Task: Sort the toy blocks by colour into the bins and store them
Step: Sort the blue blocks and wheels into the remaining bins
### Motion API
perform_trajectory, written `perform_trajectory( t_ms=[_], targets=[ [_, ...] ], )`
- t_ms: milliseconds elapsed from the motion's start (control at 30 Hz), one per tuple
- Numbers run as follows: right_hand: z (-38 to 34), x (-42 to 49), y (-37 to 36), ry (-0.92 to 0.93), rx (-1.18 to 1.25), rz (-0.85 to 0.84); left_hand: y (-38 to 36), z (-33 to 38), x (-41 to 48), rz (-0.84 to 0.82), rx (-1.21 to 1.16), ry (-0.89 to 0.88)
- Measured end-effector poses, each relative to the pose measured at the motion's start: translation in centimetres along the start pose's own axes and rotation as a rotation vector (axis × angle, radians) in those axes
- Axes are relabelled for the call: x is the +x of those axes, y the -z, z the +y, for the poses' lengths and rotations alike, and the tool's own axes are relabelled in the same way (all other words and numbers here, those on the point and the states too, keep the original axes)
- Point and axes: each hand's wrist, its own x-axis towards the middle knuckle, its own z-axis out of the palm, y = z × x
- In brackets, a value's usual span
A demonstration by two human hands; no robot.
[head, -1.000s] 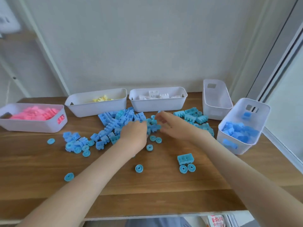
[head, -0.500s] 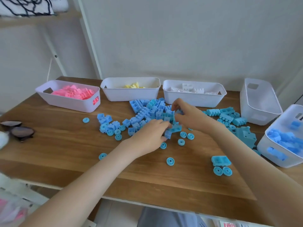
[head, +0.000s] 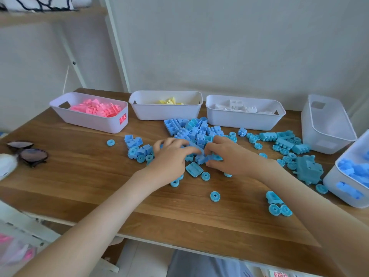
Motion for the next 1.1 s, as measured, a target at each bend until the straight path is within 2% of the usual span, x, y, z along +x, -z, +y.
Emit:
perform_trajectory(
  t_ms=[67,167,267,367,533,733,900,1000,1100],
  targets=[
    [0.0,-0.1,0.3,-0.009,0.042,0.032,-0.1,0.2,0.1,0.017,-0.008,-0.02],
    [-0.6,0.1,0.6,-0.099,0.281,0.082,-0.4,0.5,0.4,0.004,-0.054,0.009],
    [-1.4,1.5,0.6,-0.198,0.402,0.14,-0.9,1.0,0.9,0.095,0.002,0.062],
    [-1.7,2.8,0.6,-0.247,0.322,0.104,-1.0,1.1,1.3,0.201,0.093,0.131],
    [-1.9,4.0,0.5,-0.257,0.299,0.112,-1.5,0.9,1.6,0.115,0.088,0.121],
    [-1.7,4.3,-0.1,-0.359,0.213,0.13,-2.1,1.1,1.9,0.145,-0.035,0.099],
    [-1.6,4.8,0.0,-0.323,0.111,0.026,-2.2,0.6,1.5,0.209,0.006,0.062],
    [-1.7,5.0,-0.1,-0.33,0.139,0.02,-1.8,0.3,1.2,0.205,-0.018,0.045],
    [-1.7,4.4,0.4,-0.356,0.282,0.086,-1.1,0.0,0.9,0.21,-0.062,0.071]
  ],
)
